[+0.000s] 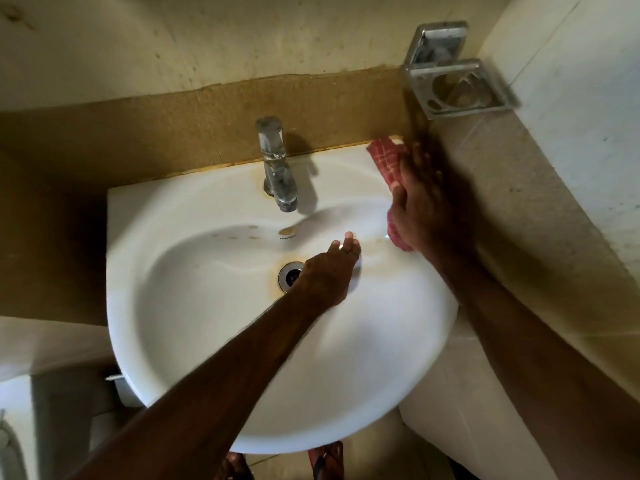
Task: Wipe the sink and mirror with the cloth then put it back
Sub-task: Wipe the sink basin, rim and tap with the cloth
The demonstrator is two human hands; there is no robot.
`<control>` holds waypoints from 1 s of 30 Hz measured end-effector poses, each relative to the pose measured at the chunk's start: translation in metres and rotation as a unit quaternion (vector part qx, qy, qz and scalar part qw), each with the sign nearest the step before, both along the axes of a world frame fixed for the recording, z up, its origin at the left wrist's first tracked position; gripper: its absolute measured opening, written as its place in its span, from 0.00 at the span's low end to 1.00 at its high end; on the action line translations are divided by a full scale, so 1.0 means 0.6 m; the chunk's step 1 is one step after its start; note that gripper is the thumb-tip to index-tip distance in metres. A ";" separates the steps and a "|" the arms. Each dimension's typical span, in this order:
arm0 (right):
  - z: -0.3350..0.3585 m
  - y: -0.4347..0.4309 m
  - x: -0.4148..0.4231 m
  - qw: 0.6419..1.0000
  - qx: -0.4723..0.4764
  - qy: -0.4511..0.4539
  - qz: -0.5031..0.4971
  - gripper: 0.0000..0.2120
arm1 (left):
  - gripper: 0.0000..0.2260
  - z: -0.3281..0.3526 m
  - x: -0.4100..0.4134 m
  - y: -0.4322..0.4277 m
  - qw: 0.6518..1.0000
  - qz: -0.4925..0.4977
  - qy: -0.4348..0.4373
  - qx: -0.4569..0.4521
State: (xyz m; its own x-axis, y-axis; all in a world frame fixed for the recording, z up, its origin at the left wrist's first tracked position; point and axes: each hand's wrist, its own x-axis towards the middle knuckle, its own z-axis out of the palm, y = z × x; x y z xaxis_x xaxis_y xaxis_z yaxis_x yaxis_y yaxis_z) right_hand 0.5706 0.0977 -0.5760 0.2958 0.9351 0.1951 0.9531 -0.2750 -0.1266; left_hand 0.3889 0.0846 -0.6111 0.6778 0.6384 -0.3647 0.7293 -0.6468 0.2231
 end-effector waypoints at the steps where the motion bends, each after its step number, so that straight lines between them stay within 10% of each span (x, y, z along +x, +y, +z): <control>1: -0.001 -0.014 -0.002 1.000 -0.003 0.004 -0.016 0.29 | 0.37 -0.001 0.000 0.000 1.000 -0.002 0.000 0.003; 18: -0.027 -0.033 0.002 0.978 0.206 -0.038 0.026 0.15 | 0.31 0.012 0.021 0.006 0.999 0.020 0.026 -0.032; 30: -0.025 0.056 0.017 0.992 0.102 0.029 0.071 0.25 | 0.32 0.005 0.014 0.010 0.998 0.011 0.031 -0.049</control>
State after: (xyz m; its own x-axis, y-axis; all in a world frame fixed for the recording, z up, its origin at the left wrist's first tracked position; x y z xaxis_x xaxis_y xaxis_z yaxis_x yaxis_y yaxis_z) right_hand 0.5805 0.1311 -0.5910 0.1798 0.9109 0.3714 0.9699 -0.1010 -0.2217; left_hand 0.3972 0.0906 -0.6080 0.6388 0.6118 -0.4664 0.7569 -0.6083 0.2388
